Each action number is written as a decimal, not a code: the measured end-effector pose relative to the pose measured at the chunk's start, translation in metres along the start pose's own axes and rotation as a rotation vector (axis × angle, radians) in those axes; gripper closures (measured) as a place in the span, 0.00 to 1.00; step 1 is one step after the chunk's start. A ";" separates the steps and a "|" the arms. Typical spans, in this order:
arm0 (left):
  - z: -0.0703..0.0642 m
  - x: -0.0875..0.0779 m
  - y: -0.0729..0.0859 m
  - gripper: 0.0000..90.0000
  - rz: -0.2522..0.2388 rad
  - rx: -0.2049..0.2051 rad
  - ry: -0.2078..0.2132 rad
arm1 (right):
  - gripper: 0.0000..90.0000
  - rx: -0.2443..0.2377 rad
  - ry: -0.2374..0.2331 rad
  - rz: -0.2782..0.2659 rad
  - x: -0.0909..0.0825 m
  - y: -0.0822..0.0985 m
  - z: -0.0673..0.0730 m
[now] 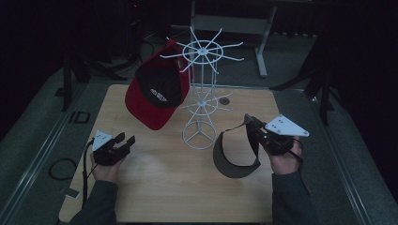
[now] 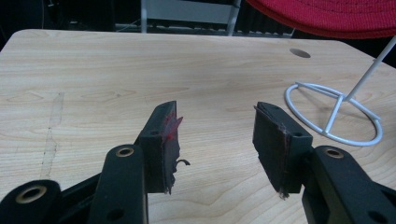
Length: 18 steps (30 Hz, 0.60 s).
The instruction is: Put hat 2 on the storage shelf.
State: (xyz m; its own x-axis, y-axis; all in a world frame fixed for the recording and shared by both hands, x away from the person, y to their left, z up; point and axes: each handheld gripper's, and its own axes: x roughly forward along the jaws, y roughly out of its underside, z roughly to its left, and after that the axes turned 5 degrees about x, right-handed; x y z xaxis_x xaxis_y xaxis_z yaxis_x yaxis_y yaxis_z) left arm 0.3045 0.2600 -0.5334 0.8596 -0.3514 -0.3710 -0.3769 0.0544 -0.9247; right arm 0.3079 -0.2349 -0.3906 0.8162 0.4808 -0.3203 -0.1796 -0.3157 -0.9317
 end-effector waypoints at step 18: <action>0.000 0.000 0.000 0.57 -0.005 -0.006 0.006 | 0.96 -0.023 -0.001 -0.042 -0.007 -0.015 0.005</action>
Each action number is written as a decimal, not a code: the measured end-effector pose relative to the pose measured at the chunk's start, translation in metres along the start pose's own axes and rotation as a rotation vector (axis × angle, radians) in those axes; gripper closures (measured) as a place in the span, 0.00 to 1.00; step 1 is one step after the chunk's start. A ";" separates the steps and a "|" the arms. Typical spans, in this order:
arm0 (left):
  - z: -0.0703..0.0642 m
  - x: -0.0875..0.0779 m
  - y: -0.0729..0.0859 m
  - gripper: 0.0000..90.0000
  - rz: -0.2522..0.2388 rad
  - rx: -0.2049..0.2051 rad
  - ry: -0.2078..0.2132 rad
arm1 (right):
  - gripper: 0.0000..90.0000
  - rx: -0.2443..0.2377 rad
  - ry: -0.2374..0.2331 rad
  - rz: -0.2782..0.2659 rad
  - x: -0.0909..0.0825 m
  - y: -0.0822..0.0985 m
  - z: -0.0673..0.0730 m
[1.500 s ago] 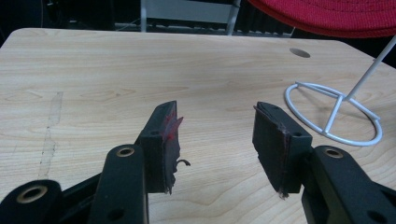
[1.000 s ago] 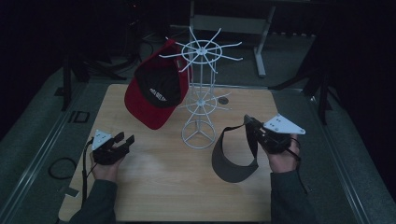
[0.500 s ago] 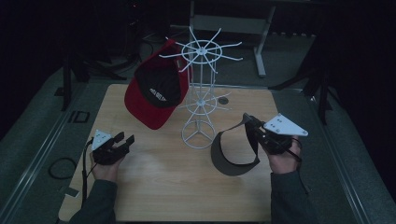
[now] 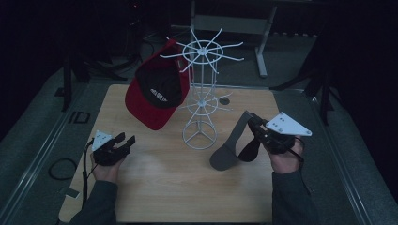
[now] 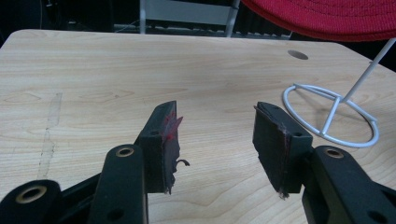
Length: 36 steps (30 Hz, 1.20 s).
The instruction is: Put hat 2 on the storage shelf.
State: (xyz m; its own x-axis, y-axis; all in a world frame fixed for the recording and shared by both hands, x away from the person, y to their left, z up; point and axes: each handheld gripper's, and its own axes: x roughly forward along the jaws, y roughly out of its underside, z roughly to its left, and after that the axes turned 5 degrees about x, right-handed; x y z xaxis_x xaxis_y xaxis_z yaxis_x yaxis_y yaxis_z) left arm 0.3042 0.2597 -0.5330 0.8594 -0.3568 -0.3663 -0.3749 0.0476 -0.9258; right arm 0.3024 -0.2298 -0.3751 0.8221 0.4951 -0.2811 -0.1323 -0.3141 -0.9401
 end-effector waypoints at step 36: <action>-0.001 0.000 0.000 0.57 -0.002 -0.002 0.005 | 0.96 -0.028 0.008 -0.055 -0.003 -0.033 -0.005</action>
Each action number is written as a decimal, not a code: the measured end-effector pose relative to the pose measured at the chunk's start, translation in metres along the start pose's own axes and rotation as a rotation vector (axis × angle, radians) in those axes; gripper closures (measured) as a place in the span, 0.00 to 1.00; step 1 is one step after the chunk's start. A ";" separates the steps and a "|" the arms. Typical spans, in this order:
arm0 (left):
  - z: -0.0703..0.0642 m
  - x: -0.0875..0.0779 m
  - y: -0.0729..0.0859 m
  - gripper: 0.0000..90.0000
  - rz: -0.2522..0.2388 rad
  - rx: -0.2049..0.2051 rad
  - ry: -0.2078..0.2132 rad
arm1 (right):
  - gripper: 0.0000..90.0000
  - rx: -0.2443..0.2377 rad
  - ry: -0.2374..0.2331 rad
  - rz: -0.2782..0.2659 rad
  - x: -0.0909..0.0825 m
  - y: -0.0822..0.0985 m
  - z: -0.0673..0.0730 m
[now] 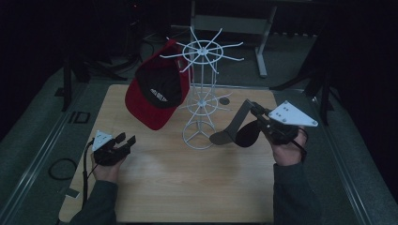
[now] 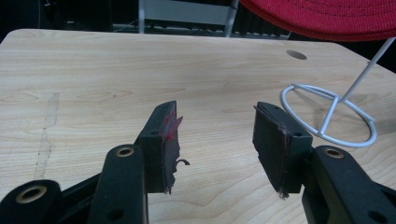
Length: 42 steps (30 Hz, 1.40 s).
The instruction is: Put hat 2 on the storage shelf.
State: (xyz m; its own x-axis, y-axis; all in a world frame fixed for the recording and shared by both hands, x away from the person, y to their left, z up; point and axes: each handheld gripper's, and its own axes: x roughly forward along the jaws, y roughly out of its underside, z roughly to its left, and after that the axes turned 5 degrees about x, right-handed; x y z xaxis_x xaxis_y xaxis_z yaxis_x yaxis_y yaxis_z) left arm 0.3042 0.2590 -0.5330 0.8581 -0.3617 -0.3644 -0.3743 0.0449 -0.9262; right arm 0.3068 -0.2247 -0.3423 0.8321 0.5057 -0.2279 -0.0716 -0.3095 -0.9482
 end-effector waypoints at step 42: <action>0.000 -0.001 0.000 0.57 0.002 0.003 0.000 | 0.96 -0.040 0.014 -0.089 -0.008 -0.053 -0.007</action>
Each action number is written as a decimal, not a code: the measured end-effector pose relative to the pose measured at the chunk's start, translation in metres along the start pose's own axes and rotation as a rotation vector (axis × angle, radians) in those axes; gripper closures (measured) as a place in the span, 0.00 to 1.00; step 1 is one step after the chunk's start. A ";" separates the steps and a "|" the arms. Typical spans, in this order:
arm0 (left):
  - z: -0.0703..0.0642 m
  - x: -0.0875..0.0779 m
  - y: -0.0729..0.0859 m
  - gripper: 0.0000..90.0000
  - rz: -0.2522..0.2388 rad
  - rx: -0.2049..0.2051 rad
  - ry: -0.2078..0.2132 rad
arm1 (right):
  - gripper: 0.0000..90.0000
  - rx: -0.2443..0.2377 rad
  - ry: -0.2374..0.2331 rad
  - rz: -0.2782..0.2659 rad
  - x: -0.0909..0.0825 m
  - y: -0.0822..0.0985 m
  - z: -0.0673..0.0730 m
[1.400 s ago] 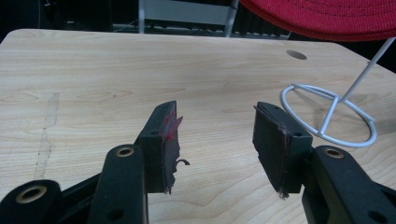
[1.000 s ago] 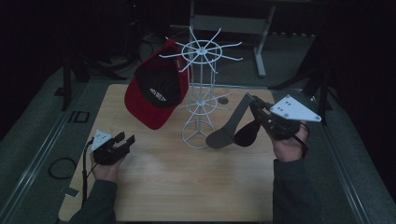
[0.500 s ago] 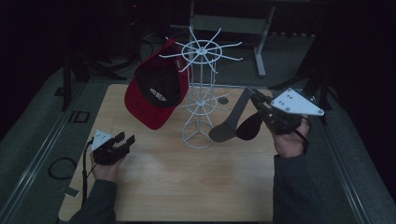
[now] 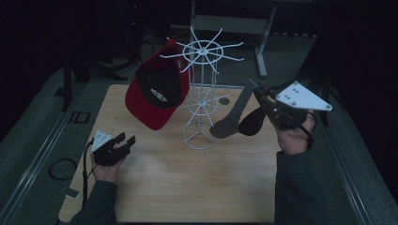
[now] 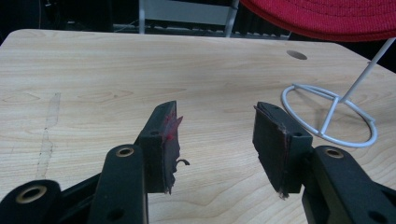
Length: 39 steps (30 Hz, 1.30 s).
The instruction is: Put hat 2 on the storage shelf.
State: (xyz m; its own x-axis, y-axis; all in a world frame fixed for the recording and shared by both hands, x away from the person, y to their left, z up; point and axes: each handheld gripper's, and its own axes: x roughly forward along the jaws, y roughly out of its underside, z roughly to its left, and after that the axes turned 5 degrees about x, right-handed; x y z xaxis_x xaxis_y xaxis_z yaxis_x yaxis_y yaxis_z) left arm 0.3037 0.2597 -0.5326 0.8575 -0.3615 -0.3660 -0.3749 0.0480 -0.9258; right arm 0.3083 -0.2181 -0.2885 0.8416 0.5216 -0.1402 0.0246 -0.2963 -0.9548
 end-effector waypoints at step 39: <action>0.000 0.001 0.000 0.57 0.000 -0.004 0.002 | 0.96 -0.008 0.015 -0.061 0.002 -0.035 -0.010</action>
State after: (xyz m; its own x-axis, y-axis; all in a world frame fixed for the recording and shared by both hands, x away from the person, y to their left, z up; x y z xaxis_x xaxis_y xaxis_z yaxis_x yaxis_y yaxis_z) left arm 0.3040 0.2595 -0.5332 0.8570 -0.3629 -0.3659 -0.3765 0.0440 -0.9254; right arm 0.3145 -0.2145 -0.2533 0.8466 0.5265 -0.0779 0.0800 -0.2705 -0.9594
